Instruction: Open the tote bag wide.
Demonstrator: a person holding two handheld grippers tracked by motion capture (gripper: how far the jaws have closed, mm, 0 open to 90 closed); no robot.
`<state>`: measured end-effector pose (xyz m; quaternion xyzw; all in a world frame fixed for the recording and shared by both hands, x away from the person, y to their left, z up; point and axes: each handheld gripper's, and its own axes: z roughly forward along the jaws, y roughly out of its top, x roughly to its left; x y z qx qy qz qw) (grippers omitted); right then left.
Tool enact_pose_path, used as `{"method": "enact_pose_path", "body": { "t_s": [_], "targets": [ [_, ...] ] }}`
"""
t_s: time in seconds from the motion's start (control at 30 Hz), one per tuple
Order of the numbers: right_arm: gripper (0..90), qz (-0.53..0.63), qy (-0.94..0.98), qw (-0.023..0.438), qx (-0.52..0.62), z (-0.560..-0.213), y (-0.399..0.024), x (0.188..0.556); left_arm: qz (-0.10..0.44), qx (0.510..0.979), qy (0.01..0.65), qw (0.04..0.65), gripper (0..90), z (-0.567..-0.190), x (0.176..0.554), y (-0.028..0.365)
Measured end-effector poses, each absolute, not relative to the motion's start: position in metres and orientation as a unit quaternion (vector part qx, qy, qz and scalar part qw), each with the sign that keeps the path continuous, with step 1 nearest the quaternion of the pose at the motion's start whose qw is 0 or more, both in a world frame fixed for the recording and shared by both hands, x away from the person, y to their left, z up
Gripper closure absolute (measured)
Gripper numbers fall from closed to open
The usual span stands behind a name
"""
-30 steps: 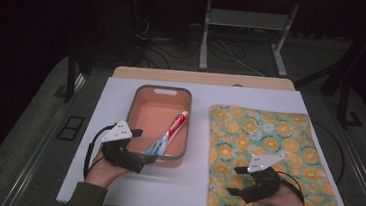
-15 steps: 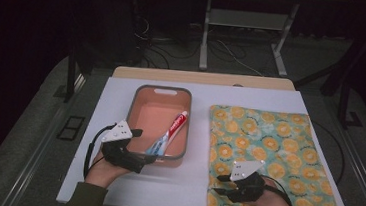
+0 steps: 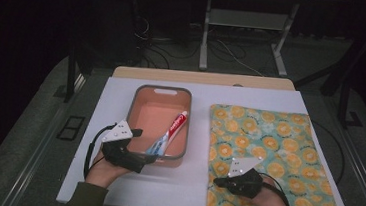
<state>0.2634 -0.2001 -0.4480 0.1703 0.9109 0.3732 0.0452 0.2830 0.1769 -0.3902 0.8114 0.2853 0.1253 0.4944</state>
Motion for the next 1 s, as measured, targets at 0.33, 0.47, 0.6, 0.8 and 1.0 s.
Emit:
{"method": "enact_pose_path", "body": {
  "t_s": [0.33, 0.47, 0.6, 0.8, 1.0],
  "targets": [
    [90.0, 0.377, 0.897, 0.062, 0.221, -0.431, -0.178, 0.310, 0.126, 0.812, 0.285, 0.493, 0.0, -0.390, 0.283, 0.177],
    [90.0, 0.373, 0.894, 0.072, 0.237, -0.423, -0.169, 0.332, 0.126, 0.812, 0.285, 0.493, 0.0, -0.390, 0.283, 0.177],
    [90.0, 0.376, 0.887, 0.080, 0.257, -0.419, -0.162, 0.353, 0.126, 0.812, 0.285, 0.493, 0.0, -0.390, 0.283, 0.177],
    [90.0, 0.367, 0.884, 0.083, 0.279, -0.425, -0.154, 0.376, 0.126, 0.812, 0.285, 0.494, 0.0, -0.390, 0.283, 0.177],
    [68.8, 0.402, 0.866, 0.071, 0.290, -0.414, -0.165, 0.371, 0.126, 0.812, 0.286, 0.494, 0.0, -0.390, 0.283, 0.177]
  ]
}}
